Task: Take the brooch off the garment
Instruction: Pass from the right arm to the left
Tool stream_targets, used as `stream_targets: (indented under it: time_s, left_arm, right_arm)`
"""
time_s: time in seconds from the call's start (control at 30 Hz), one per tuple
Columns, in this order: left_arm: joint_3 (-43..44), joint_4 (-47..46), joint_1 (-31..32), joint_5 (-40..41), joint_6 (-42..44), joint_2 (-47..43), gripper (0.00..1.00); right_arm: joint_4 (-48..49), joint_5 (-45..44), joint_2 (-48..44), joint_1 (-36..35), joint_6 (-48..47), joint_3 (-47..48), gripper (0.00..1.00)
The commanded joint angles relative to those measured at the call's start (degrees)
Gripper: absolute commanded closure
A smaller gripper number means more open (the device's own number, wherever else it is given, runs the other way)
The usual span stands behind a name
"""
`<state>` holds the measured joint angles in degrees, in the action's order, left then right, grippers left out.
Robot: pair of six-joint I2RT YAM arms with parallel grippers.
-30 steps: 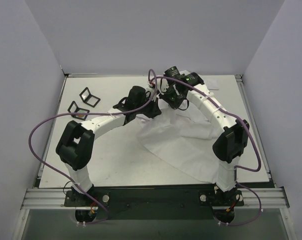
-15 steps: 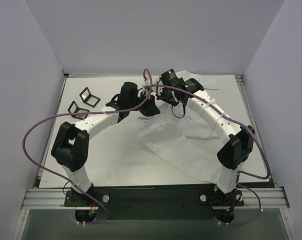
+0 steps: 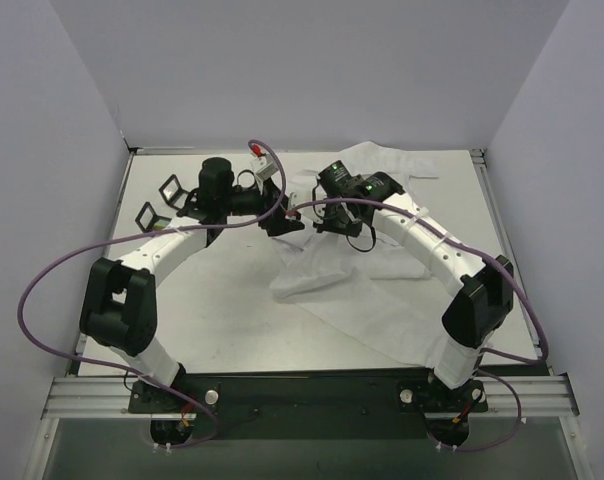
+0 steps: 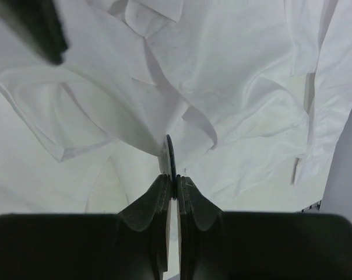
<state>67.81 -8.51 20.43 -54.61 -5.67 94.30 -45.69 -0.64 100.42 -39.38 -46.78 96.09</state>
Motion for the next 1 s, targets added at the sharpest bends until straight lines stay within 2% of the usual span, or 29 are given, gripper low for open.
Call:
stream_targets:
  time_s: [0.0, 0.1, 0.13, 0.2, 0.23, 0.27, 0.33, 0.4, 0.5, 0.6, 0.63, 0.67, 0.77, 0.9, 0.97]
  left_arm:
    - [-4.0, -13.8, 1.6, -14.6, -2.3, -2.2, 0.13]
    - [-7.6, -27.2, 1.9, -17.3, -10.4, -0.9, 0.14]
    - [-8.9, -37.4, 1.9, -17.5, -13.2, -0.4, 0.14]
    - [-10.8, -48.4, 1.8, -17.8, -23.4, 1.4, 0.16]
    - [-11.3, -57.5, 1.9, -18.2, -26.9, 2.4, 0.17]
    - [-10.9, -61.0, 2.0, -18.6, -33.5, 3.4, 0.18]
    - [-9.2, -69.1, 2.2, -19.0, -38.9, 6.4, 0.23]
    - [-8.0, -72.0, 2.4, -18.7, -43.6, 8.7, 0.25]
    - [-6.9, -69.8, 3.0, -17.8, -41.8, 9.1, 0.27]
    - [-6.7, -58.1, 3.7, -15.3, -31.7, 7.1, 0.26]
    - [-6.6, -51.3, 4.0, -14.0, -28.7, 6.5, 0.26]
    - [-6.3, -47.5, 4.2, -13.4, -23.1, 5.9, 0.26]
    - [-6.5, -42.9, 4.8, -11.8, -19.7, 4.8, 0.27]
    - [-4.5, -29.8, 6.2, -8.3, -11.3, 4.1, 0.29]
    - [-4.6, -29.2, 6.6, -8.3, -9.9, 3.9, 0.29]
  right_arm:
    - [-2.4, 7.4, -3.5, 1.5, 0.8, 1.0, 1.0]
    - [-3.6, 16.0, -3.5, 4.4, 3.4, 2.7, 1.0]
    - [-4.0, 18.6, -3.3, 5.1, 3.8, 3.0, 1.0]
    - [-4.5, 23.1, -3.2, 6.0, 4.4, 3.2, 1.0]
    - [-4.9, 23.8, -3.1, 6.2, 4.4, 3.0, 1.0]
    - [-5.0, 24.5, -2.9, 6.3, 4.4, 3.0, 1.0]
    - [-5.5, 25.4, -2.6, 6.4, 4.4, 3.5, 1.0]
    - [-6.4, 26.7, -2.1, 6.5, 4.4, 4.2, 1.0]
    - [-7.6, 29.9, -1.9, 6.9, 4.8, 5.5, 1.0]
    - [-8.4, 32.4, -1.9, 7.9, 5.1, 6.3, 1.0]
    - [-8.5, 33.6, -1.9, 8.2, 5.1, 6.5, 1.0]
    - [-8.8, 34.2, -1.8, 8.4, 5.0, 6.6, 1.0]
    - [-9.5, 35.4, -1.6, 8.7, 4.9, 6.9, 1.0]
    - [-10.9, 38.4, -1.2, 9.1, 4.9, 8.0, 1.0]
    - [-11.3, 39.0, -0.8, 9.1, 5.0, 8.5, 1.0]
